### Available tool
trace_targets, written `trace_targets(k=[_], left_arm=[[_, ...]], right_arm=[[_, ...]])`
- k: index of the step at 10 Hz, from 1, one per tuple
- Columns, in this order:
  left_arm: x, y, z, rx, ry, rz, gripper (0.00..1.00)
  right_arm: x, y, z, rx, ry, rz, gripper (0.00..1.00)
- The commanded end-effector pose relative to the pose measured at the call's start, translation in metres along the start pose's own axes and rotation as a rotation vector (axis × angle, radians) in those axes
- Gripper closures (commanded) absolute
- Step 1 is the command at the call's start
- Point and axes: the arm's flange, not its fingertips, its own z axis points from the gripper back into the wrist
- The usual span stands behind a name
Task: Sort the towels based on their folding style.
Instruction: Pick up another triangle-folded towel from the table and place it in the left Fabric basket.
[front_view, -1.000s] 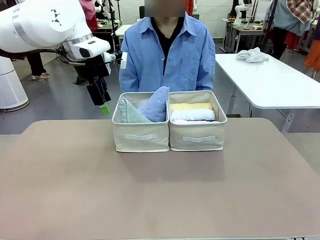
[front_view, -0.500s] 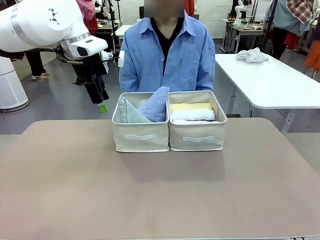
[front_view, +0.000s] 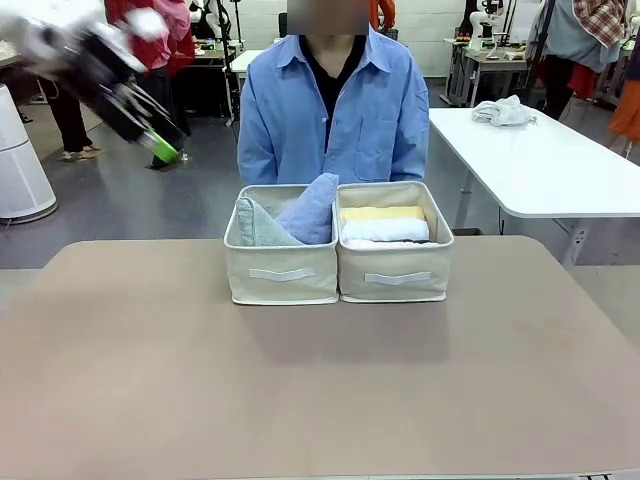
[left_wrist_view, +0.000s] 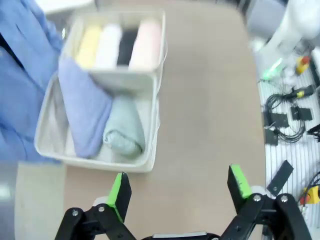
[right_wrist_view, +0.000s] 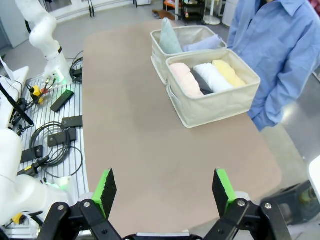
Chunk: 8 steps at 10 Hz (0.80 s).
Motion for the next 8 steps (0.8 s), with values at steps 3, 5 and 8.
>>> trace_targets(k=[3, 5, 8], left_arm=[[-0.091, -0.018, 0.089, 0.021, -0.234, 0.048, 0.00], [-0.119, -0.017, 0.118, 0.122, -0.223, 0.055, 0.00], [-0.146, -0.019, 0.135, 0.133, -0.187, 0.003, 0.00]], right_arm=[[0.001, 0.000, 0.001, 0.006, -0.013, 0.015, 0.00], [0.001, 0.000, 0.001, 0.006, -0.013, 0.015, 0.00], [0.001, 0.000, 0.001, 0.006, -0.013, 0.015, 0.00]])
